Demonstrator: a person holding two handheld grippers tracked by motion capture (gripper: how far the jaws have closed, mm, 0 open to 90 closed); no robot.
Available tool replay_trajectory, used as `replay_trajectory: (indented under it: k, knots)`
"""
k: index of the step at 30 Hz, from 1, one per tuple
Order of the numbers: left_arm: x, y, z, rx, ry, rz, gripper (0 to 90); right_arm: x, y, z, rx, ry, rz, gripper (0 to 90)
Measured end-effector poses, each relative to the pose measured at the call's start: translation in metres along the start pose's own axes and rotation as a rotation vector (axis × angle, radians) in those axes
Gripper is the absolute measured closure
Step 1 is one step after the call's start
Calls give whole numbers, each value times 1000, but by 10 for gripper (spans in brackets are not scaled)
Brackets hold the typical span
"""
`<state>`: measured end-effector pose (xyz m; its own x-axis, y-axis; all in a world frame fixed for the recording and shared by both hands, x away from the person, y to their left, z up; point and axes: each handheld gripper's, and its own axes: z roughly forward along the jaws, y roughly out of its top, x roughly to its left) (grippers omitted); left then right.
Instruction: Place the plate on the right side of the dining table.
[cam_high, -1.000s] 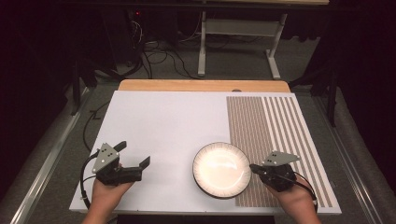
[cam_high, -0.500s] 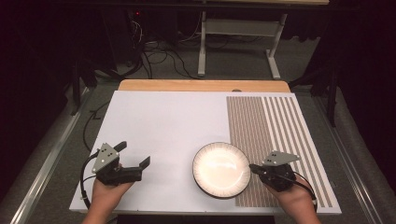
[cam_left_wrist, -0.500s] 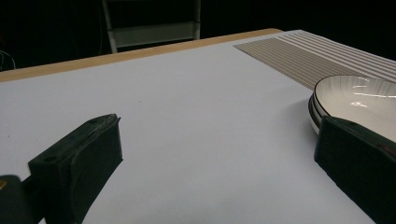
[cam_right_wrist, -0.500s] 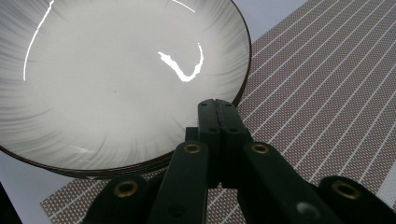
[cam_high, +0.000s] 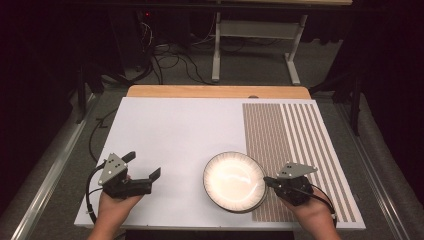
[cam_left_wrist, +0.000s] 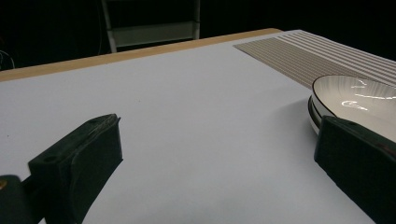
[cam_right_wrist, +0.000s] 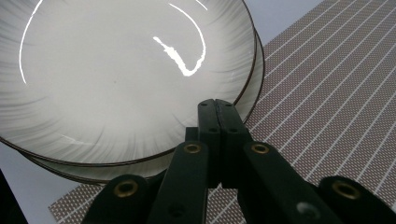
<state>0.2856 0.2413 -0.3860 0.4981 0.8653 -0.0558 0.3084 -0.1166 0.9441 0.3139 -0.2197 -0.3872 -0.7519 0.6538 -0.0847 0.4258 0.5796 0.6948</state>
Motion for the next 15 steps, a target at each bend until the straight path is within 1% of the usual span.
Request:
replay_trajectory:
  k: [7, 15]
  knots:
    - [0, 0, 0, -1, -1, -1, 15, 8, 3, 7, -1, 39, -10, 900]
    - [0, 0, 0, 1, -4, -2, 15, 6, 2, 7, -7, 50, 10, 900]
